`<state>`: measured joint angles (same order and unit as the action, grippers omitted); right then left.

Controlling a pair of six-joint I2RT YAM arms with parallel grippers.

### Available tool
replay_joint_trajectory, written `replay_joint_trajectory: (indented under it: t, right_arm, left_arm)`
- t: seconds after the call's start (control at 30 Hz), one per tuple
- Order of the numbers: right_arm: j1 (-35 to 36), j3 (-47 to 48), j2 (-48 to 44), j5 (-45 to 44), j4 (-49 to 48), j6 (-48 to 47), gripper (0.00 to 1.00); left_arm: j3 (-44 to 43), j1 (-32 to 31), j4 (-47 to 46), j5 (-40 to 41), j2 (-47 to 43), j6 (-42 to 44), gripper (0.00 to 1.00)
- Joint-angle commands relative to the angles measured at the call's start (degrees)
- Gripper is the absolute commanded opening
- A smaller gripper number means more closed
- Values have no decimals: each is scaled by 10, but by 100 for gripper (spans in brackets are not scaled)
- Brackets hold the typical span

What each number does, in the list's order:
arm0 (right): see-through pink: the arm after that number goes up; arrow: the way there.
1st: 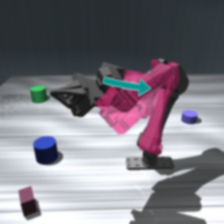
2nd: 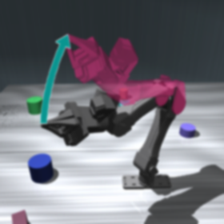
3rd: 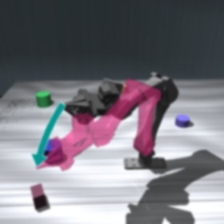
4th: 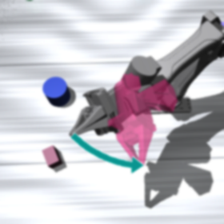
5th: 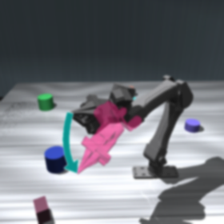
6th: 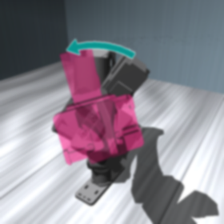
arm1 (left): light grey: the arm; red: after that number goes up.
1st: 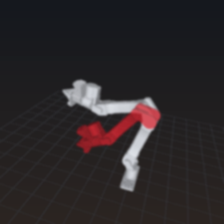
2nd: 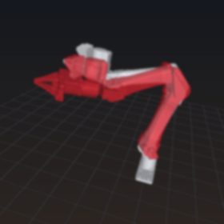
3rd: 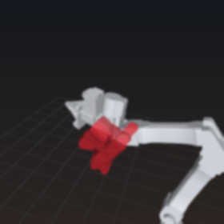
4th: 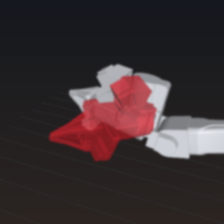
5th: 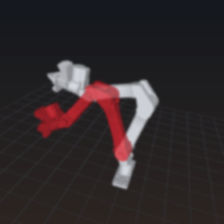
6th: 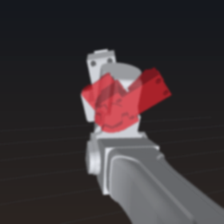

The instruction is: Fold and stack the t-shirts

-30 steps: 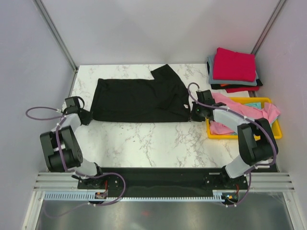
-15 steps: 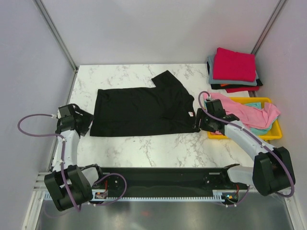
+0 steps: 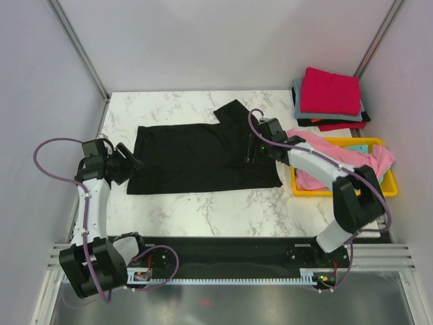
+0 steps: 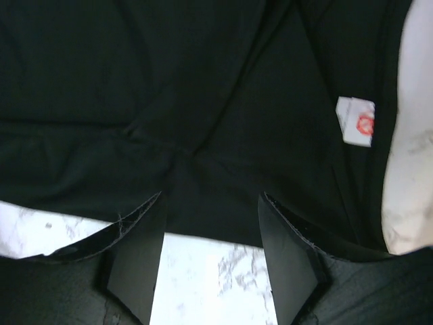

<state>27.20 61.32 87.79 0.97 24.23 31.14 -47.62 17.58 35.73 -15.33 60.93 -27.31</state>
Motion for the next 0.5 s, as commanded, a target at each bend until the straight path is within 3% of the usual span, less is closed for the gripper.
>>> replay_joint_trajectory:
  t: [0.0, 0.23, 0.47]
  right_arm:
    - [7, 58, 79, -14, -27, 12, 64]
    - [38, 125, 195, -22, -31, 23, 60]
    - [42, 136, 229, -29, -45, 24, 55]
  left_arm:
    - [-10, -4, 8, -17, -6, 39, 68]
    - [2, -21, 4, -15, -34, 36, 66]
    - [4, -45, 4, -7, -39, 37, 66]
